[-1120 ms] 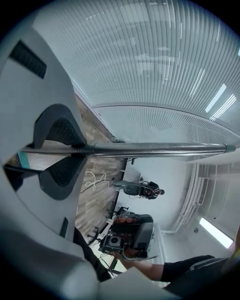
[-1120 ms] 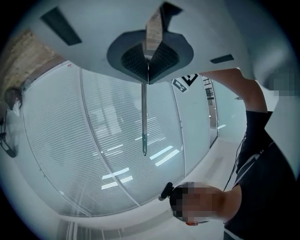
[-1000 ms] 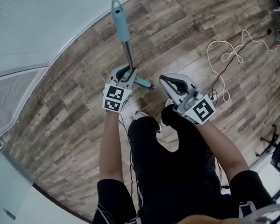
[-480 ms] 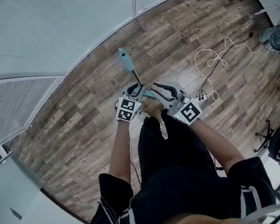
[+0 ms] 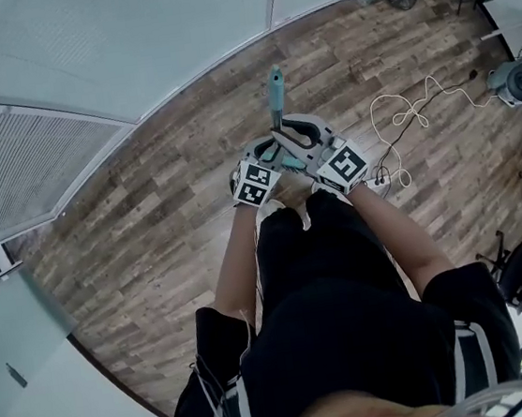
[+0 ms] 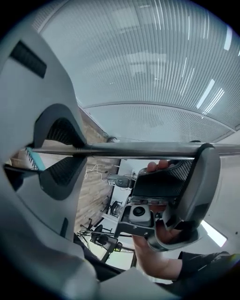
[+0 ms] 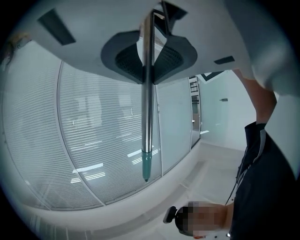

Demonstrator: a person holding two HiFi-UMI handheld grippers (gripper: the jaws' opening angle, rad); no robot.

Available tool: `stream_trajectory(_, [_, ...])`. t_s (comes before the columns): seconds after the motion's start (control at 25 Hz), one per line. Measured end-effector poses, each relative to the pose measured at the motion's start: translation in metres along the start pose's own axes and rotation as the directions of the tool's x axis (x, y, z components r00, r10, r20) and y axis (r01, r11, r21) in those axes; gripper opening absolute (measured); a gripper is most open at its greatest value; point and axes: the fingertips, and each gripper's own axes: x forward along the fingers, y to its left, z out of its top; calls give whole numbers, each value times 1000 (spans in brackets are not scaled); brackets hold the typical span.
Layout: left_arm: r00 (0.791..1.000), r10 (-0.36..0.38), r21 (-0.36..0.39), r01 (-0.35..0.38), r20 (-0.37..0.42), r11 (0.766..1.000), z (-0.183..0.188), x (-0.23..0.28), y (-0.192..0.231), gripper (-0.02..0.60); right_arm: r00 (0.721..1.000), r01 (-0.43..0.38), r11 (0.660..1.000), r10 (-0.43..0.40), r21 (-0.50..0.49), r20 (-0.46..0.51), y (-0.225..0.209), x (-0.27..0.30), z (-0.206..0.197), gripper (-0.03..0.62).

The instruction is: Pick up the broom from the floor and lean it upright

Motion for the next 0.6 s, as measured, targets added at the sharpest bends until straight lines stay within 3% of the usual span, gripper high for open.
stream_trajectory(0.2, [999, -4, -24, 5, 46, 1000, -2, -9, 0, 87, 1000, 5, 999, -5, 33, 3, 7, 4, -1, 78])
stream_trajectory(0.4, [994, 49, -5, -49, 100, 999, 9, -22, 14, 110, 999, 45, 999, -45, 16, 29, -12, 5, 10, 77])
stream_trajectory(0.48, [991, 77, -52, -71, 112, 996, 6, -29, 22, 114, 996, 78, 997, -79, 22, 44, -31, 4, 10, 77])
stream_trajectory(0.6, [982, 121, -187, -93, 143, 978, 3, -38, 39, 114, 993, 91, 996, -90, -8, 70, -62, 12, 14, 77])
